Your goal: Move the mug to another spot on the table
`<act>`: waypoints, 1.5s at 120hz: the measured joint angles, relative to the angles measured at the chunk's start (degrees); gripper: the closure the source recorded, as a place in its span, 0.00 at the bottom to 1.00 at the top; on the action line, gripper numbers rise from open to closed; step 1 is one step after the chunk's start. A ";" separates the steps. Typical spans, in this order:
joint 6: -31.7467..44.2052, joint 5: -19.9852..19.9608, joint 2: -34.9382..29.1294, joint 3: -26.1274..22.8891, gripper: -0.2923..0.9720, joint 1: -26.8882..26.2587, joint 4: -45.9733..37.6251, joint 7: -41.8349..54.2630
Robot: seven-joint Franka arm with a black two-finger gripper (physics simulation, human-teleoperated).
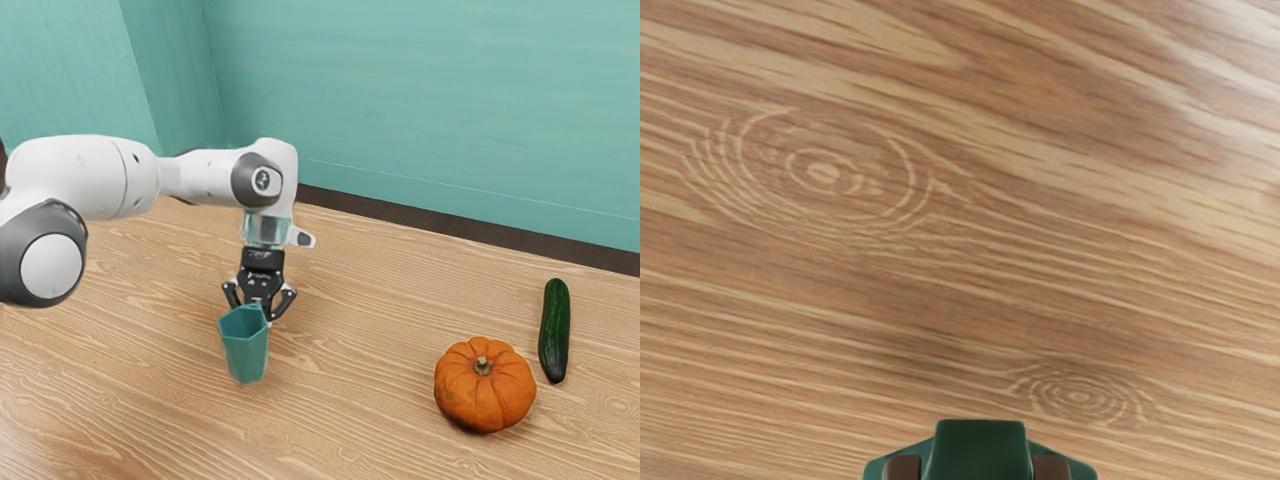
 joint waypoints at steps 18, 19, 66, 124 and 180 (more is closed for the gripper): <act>0.75 0.00 0.14 -0.04 0.81 -0.09 -0.70 -1.62; 0.78 0.00 0.16 -0.04 0.82 -0.10 -0.71 -1.70; 2.51 0.25 1.36 -0.06 0.85 -0.69 -2.45 -4.34; 3.15 -0.40 1.61 0.14 0.32 -0.11 -2.42 -5.47; 16.75 1.65 -2.83 1.13 0.24 1.13 0.17 0.33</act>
